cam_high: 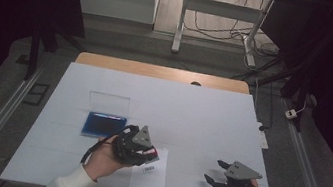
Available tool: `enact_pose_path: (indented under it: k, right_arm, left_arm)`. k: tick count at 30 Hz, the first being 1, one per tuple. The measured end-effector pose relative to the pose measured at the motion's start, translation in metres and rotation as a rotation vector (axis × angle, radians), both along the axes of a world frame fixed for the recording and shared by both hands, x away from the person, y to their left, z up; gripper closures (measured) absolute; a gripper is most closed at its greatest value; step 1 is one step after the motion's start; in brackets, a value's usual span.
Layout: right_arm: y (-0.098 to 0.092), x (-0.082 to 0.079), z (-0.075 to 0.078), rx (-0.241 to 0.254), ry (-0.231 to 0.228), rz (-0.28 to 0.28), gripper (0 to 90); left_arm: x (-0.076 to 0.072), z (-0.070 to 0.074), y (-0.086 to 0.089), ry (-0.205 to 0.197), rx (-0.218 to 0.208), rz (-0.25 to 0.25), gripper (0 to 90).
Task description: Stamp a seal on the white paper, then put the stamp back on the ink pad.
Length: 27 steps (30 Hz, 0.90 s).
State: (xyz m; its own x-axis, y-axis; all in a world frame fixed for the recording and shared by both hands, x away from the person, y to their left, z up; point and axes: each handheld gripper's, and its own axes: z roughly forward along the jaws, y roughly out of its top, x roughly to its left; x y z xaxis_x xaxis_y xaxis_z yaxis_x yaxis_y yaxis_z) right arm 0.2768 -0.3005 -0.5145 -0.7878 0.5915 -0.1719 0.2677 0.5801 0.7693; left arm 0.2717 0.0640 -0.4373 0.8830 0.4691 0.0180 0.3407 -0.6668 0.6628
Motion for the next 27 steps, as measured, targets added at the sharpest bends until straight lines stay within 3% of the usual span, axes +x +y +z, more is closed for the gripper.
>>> enact_pose_path:
  k: [11,15,27]
  right_arm:
    - [0.000,0.000,-0.001,-0.012,0.001,-0.005,30.2]
    - [0.000,0.000,-0.001,-0.007,0.002,0.002,30.2]
    - [0.001,0.001,-0.001,-0.008,0.003,0.003,30.2]
  left_arm:
    - [0.011,0.011,0.036,-0.032,-0.054,0.103,70.3]
    - [0.019,0.007,0.052,-0.046,-0.035,0.176,70.3]
    - [0.041,-0.011,0.102,-0.016,0.010,0.359,70.3]
